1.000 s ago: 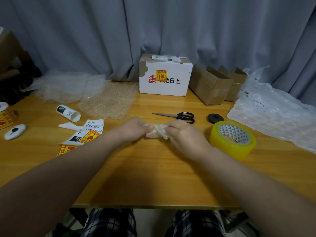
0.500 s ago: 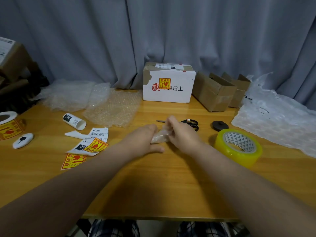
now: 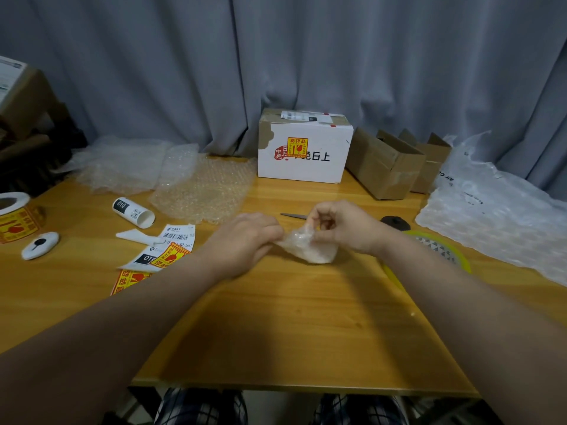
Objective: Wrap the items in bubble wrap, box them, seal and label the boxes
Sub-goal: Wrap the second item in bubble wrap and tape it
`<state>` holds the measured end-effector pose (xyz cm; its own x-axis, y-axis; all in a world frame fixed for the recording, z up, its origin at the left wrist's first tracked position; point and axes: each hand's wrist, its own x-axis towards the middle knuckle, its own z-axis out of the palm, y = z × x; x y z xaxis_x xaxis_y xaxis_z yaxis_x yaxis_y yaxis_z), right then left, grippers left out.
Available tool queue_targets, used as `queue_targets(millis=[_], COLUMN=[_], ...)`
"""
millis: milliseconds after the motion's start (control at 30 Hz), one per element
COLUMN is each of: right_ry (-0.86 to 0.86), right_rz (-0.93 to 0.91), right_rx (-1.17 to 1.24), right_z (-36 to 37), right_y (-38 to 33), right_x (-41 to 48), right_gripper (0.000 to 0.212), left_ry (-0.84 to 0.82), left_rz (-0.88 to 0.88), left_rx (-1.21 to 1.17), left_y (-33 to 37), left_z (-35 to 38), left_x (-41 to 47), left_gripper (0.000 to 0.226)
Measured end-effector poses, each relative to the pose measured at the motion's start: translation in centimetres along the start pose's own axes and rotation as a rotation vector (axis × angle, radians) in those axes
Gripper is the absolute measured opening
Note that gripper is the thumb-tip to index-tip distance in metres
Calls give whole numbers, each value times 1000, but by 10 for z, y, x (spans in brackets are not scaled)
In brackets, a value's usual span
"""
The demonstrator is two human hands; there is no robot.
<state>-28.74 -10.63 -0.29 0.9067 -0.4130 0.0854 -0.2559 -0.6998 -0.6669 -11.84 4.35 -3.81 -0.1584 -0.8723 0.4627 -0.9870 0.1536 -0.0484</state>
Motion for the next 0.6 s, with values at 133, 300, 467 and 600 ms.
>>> queue_targets(millis=[133, 300, 467, 600], right_ry=[304, 270, 231, 282], right_rz=[-80, -134, -256, -418], right_rx=[93, 48, -271, -325], right_z=[17, 33, 24, 23], right_y=[4, 5, 2, -8], right_x=[-9, -16, -18, -11], right_gripper=[23, 23, 24, 9], left_ry=[-11, -25, -60, -253], left_rz=[-197, -349, -460, -571], left_rx=[-197, -317, -574, -919], left_y=[2, 6, 4, -2], left_z=[-6, -10, -20, -36], left_x=[0, 1, 7, 6], left_gripper=[10, 17, 18, 15])
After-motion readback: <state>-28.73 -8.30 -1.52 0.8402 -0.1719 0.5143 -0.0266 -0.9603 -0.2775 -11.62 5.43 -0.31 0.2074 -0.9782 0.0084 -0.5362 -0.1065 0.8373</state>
